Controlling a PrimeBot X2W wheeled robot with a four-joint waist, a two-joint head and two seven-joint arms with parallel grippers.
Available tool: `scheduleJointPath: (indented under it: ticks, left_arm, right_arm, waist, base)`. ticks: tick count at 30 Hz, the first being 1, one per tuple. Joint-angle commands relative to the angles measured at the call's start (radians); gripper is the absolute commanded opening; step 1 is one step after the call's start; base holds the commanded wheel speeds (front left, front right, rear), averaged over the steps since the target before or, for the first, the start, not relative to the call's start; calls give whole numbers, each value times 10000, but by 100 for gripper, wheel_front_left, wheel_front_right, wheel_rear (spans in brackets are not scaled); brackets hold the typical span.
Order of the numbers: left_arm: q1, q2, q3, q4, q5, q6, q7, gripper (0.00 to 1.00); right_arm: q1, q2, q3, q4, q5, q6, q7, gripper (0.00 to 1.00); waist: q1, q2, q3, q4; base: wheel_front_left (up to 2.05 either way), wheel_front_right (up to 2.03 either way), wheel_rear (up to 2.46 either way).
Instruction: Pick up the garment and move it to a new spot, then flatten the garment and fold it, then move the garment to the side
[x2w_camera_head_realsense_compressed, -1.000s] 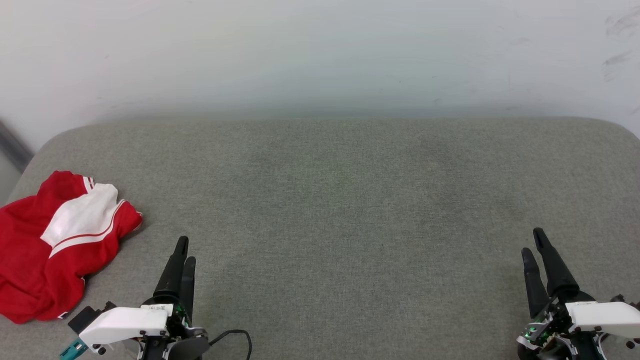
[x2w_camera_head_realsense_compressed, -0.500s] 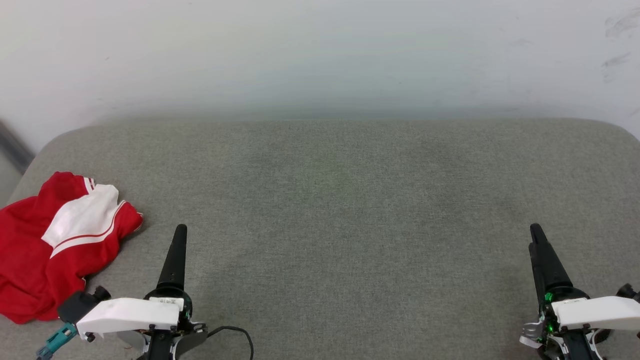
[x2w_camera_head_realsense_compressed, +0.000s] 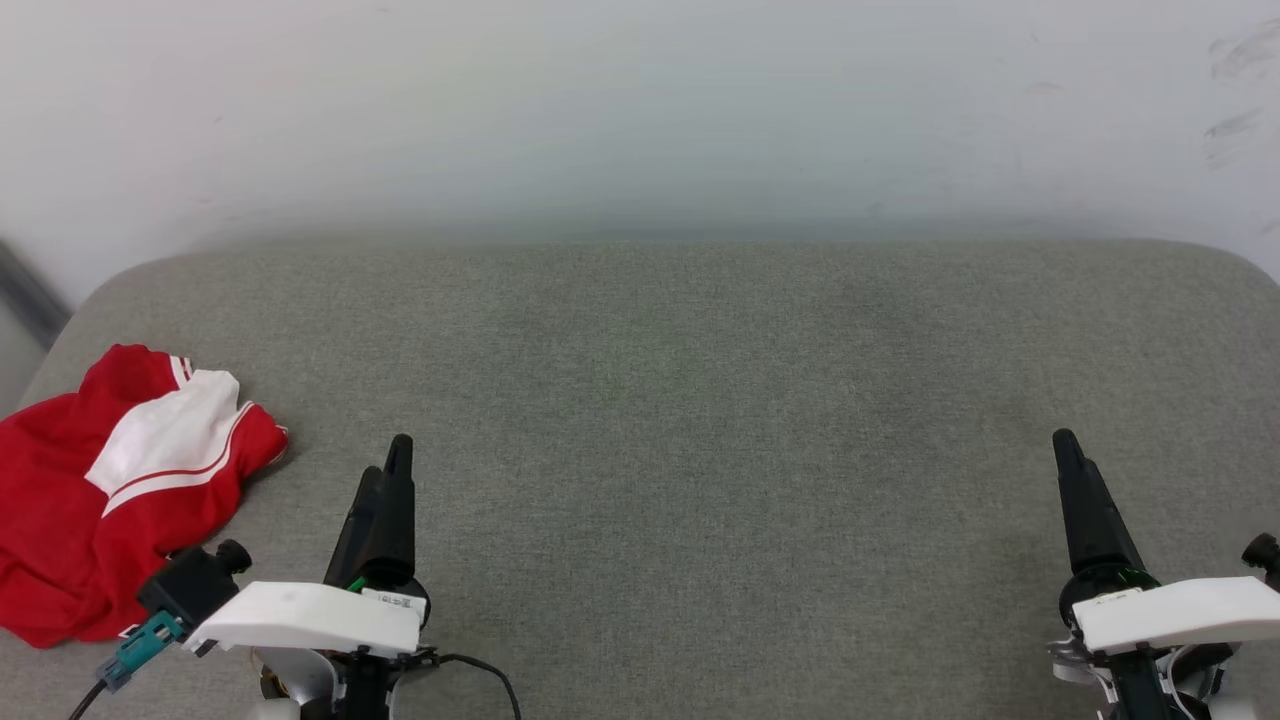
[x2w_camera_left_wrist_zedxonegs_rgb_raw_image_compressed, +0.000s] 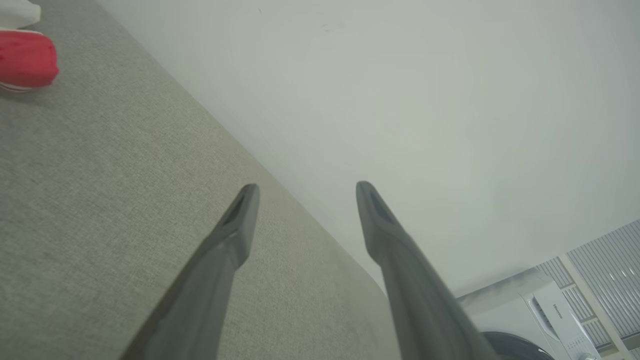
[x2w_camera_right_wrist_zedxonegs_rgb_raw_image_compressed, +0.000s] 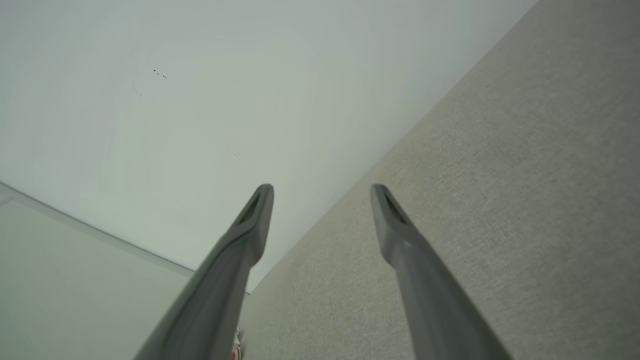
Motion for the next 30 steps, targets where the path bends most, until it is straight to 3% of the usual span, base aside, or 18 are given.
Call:
scheduleJointPath:
  ticks: [1, 11, 30]
  left_arm:
    - [-51, 25, -115, -182, 531, 43, -112, 100]
    - [-61, 27, -446, -280, 2727, 268, -435, 100]
    - [20, 30, -808, -249, 5036, 568, -948, 100]
  right_arm:
    - [-98, -24, 38, -273, -513, 0, -57, 100]
    - [4, -84, 115, -681, -2690, 0, -48, 100]
    - [128, -36, 157, -1165, -5467, 0, 6, 100]
  waist:
    - [0, 0, -4, 2]
    - [0, 0, -26, 27]
    - [0, 0, -96, 58]
  base:
    - [0, 0, 0]
    - [0, 0, 0]
    - [0, 0, 0]
